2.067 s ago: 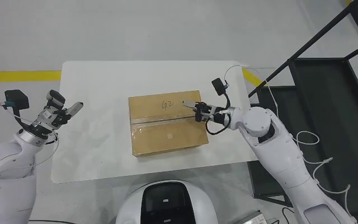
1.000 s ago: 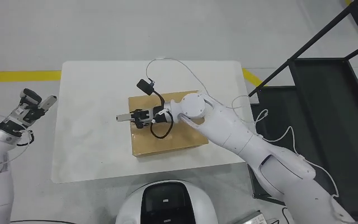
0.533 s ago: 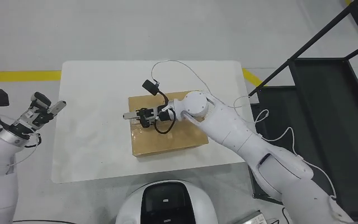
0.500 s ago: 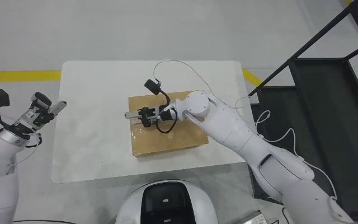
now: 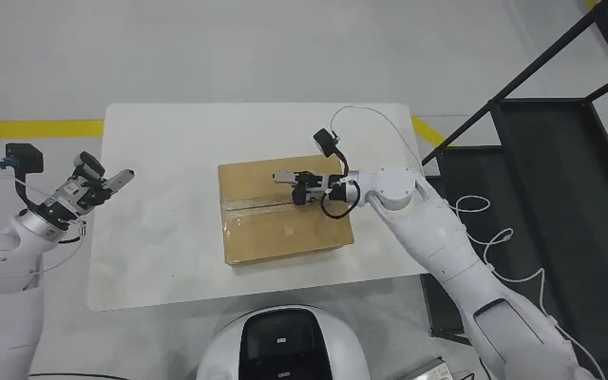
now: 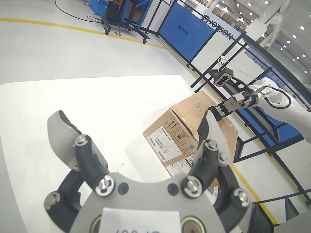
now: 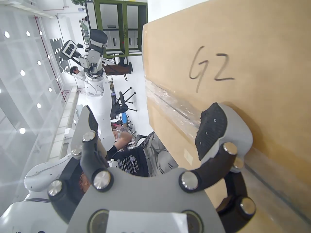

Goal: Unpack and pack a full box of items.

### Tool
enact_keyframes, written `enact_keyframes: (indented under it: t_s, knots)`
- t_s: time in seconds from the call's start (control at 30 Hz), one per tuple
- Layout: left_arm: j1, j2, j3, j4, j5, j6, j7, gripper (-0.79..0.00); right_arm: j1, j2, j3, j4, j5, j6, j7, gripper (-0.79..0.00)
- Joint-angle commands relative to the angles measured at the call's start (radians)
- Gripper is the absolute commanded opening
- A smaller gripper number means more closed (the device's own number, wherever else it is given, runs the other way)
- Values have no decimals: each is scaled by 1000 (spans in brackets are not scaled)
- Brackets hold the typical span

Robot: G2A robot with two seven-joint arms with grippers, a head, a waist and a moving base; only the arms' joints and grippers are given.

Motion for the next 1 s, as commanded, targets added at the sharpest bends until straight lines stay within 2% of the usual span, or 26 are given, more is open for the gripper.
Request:
enact_keyframes:
  t_s: [0.0, 0.17, 0.4, 0.77, 0.97]
  knots:
    - [-9, 0, 12, -3, 7, 7, 1, 0, -44, 17, 62, -26, -5, 10, -2, 0]
    - [-32, 2, 38, -3, 21, 20, 4, 0, -130, 54, 173, -91, -53, 28, 66, 0]
    - [-70, 5, 71, 8, 22, 25, -11, 0, -189, 91, 287, -111, -123, 78, 127, 0]
    - [-88, 4, 131, -2, 10, 38, -3, 0, -327, 115, 493, -185, 116, -84, 138, 0]
    - [-92, -2, 188, 4, 22, 70, 16, 0, -352, 119, 528, -193, 150, -122, 117, 0]
